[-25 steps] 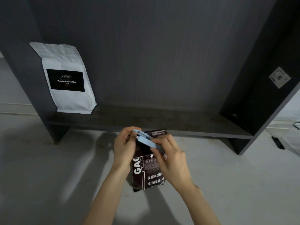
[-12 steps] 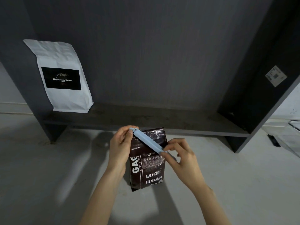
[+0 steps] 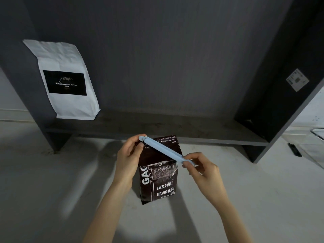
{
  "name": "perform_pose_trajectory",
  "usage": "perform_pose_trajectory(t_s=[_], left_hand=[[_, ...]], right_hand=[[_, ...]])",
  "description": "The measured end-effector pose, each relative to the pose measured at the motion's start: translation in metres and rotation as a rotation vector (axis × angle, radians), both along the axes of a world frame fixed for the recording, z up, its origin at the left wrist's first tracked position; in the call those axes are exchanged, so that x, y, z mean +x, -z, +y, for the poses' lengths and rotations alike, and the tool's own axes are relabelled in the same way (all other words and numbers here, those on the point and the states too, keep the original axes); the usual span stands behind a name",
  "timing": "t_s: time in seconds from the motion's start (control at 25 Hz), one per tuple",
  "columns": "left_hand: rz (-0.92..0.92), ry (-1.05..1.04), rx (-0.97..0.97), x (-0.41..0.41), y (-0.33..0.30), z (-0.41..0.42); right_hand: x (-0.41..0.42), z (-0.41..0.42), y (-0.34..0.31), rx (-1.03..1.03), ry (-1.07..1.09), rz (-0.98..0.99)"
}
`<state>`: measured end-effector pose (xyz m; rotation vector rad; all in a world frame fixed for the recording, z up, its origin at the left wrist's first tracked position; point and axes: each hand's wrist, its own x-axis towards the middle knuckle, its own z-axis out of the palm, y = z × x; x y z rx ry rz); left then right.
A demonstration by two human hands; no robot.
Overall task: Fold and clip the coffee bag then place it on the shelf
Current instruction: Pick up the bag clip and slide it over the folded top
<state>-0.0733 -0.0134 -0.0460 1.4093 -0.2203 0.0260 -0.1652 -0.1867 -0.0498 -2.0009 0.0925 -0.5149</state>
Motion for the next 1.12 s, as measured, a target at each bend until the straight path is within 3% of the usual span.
perform_pose_trajectory(t_s=[0.2, 0.8, 1.0, 1.12], left_hand=[[0.024, 0.136, 0.043, -0.005, 0.009, 0.01], [-0.015, 0.023, 0.073, -0.006, 0.006, 0.008], [0.005, 0.123, 0.056, -0.004, 0.01, 0.013], [0.052, 0.21, 0.045, -0.006, 0.016, 0.018]], right_hand=[[0.003, -0.007, -0.006, 0.093, 0.04, -0.029], [-0.001, -0.008, -0.012, -0.101, -0.158, 0.01], [0.003, -0.015, -0.022, 0.177, -0.041, -0.072], [0.012, -0.027, -0.025, 0.217, 0.061, -0.069]])
